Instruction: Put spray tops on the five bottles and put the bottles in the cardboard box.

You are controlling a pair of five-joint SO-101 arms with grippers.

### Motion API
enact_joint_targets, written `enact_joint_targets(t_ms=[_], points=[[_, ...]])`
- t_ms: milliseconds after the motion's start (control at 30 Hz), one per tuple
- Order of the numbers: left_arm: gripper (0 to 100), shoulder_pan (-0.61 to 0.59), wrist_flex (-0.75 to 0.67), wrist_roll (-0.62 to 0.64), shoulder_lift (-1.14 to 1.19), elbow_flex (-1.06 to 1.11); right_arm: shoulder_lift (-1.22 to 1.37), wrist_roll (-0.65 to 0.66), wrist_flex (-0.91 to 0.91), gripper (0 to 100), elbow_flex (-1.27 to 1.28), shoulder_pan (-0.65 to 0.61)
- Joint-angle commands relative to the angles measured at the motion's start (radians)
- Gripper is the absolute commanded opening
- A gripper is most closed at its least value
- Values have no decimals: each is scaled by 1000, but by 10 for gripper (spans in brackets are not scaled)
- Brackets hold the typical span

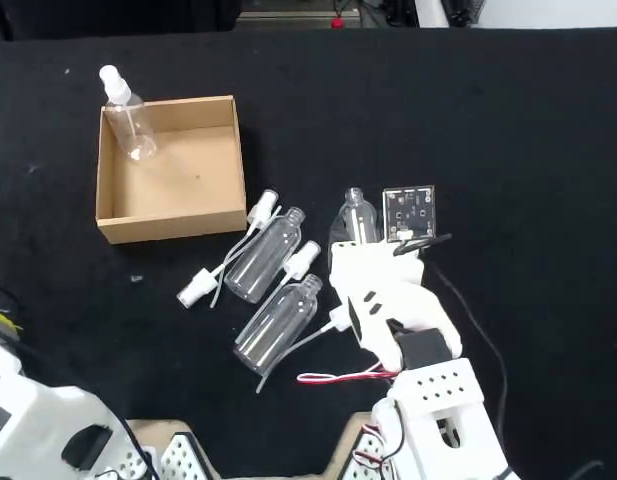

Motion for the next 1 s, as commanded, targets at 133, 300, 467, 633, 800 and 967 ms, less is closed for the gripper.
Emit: enact_joint_targets(t_ms=[133,300,467,633,800,967], points=[[91,25,89,23,-58,-62,-15,-3,-8,212,-30,18],[91,15,101,75,-273,16,-12,92,195,212,-182,-32],[91,68,37,221,-542,199,-8,316,315,211,-278,-244],[91,105,-98,374,-755,384,8,483,428,211,-337,-465],[91,111,-118,476,-876,473,205,532,502,211,-492,-511],[91,107,-150,529,-884,501,469,701,532,211,-654,-563]])
